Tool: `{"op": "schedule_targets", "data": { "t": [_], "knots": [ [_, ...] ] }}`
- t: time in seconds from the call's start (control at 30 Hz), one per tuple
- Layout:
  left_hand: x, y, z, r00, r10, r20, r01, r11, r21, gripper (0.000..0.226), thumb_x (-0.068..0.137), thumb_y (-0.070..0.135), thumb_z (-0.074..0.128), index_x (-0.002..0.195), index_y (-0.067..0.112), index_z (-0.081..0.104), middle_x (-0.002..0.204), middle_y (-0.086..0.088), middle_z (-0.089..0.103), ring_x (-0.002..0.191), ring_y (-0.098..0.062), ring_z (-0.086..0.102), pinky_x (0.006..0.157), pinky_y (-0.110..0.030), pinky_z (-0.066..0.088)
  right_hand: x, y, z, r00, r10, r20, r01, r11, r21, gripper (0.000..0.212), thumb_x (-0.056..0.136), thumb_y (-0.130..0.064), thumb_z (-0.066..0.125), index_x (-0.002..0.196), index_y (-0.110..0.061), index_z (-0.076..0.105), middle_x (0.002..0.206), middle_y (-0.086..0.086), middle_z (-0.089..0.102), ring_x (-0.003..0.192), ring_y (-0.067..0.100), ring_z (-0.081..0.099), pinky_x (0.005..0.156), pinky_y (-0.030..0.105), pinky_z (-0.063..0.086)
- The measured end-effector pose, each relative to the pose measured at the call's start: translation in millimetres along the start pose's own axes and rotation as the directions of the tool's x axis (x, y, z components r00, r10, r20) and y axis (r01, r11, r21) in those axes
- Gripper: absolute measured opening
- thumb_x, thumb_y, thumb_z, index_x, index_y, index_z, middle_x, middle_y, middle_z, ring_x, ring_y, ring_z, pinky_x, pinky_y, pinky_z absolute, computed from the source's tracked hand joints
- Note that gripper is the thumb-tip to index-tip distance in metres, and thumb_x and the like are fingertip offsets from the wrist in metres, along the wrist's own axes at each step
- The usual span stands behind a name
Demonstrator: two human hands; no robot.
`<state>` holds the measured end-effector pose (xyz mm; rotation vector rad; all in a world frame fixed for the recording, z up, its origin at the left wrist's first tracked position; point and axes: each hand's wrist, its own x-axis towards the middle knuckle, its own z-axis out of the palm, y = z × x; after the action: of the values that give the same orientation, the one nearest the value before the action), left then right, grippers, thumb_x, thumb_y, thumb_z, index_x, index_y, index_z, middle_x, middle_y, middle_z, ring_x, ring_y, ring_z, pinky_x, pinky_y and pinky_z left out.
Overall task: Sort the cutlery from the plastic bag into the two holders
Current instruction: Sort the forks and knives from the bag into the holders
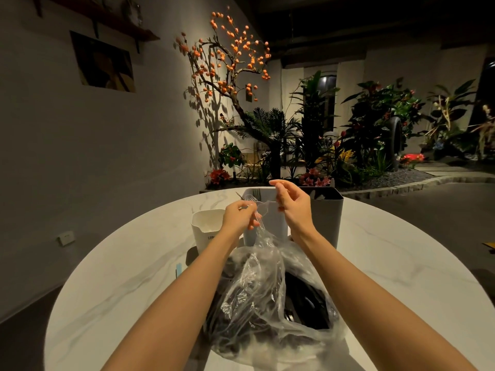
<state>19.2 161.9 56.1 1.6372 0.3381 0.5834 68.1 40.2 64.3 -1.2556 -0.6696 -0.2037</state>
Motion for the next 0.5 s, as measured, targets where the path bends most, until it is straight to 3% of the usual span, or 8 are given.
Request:
{"op": "schedule_targets", "data": {
  "t": [0.2,0.37,0.5],
  "knots": [
    [-1.8,3.6,-3.2,0.996,-0.087,-0.022,0.085,0.994,-0.069,0.013,0.099,0.012,0.05,0.096,0.006,0.061,0.077,-0.008,0.065,0.052,-0.01,0.055,0.045,-0.016,0.047,-2.6,-2.1,0.5,1.0,0.012,-0.015,-0.012,0.999,0.032,0.016,0.097,-0.018,0.055,0.101,-0.017,0.07,0.077,-0.002,0.067,0.067,-0.003,0.06,0.057,0.016,0.048],
    [-5.1,7.7,-2.4,0.995,-0.095,0.008,0.095,0.985,-0.145,0.015,0.099,0.011,0.049,0.093,0.005,0.062,0.078,-0.009,0.063,0.058,-0.013,0.058,0.048,-0.017,0.052,-10.7,-2.0,1.7,0.99,0.077,0.117,-0.077,0.997,-0.003,0.015,0.095,-0.014,0.059,0.098,-0.021,0.071,0.082,-0.006,0.07,0.072,-0.005,0.064,0.059,0.017,0.051],
    [-4.5,13.6,-2.4,0.992,-0.129,-0.016,0.122,0.968,-0.221,0.025,0.099,0.007,0.039,0.109,0.003,0.062,0.081,-0.011,0.064,0.066,-0.019,0.063,0.053,-0.021,0.056,-17.7,3.9,1.0,0.962,0.165,0.216,-0.159,0.986,-0.044,0.019,0.094,-0.009,0.059,0.108,-0.013,0.071,0.091,0.0,0.072,0.074,-0.004,0.066,0.06,0.015,0.051]
  ]
}}
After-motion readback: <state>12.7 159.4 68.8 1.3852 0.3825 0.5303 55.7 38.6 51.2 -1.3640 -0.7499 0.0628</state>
